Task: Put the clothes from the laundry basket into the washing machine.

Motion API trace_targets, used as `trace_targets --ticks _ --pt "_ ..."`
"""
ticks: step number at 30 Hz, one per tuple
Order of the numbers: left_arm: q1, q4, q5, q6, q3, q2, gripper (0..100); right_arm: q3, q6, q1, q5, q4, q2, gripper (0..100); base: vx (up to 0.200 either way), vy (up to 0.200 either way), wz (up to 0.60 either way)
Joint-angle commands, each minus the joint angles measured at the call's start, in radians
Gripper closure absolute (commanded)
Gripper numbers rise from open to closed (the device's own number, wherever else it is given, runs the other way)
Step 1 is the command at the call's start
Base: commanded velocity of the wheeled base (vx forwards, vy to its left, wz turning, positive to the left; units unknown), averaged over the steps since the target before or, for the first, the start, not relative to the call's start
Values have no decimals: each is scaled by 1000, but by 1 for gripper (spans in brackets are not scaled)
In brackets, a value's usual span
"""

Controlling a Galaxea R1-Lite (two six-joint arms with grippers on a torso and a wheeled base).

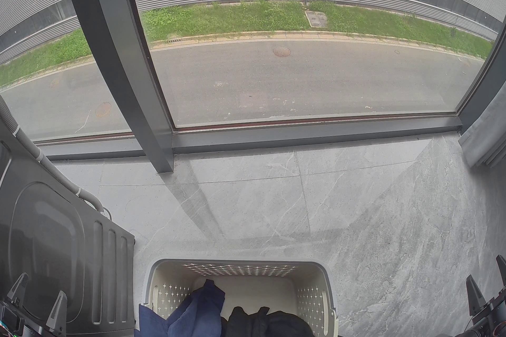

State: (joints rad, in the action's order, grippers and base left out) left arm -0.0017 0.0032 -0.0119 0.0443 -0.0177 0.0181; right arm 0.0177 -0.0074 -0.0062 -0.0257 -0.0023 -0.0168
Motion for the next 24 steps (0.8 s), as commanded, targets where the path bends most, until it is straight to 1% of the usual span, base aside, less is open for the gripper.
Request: trace_targets --ticks 1,8,24 --pt "0 0 0 0 15 -7 0 -18 0 0 0 -1 12 0 0 0 0" --pt "0 0 0 0 15 -7 0 -18 0 0 0 -1 14 0 0 0 0" --pt "0 0 0 0 15 -7 0 -18 0 0 0 -1 12 0 -200 0 0"
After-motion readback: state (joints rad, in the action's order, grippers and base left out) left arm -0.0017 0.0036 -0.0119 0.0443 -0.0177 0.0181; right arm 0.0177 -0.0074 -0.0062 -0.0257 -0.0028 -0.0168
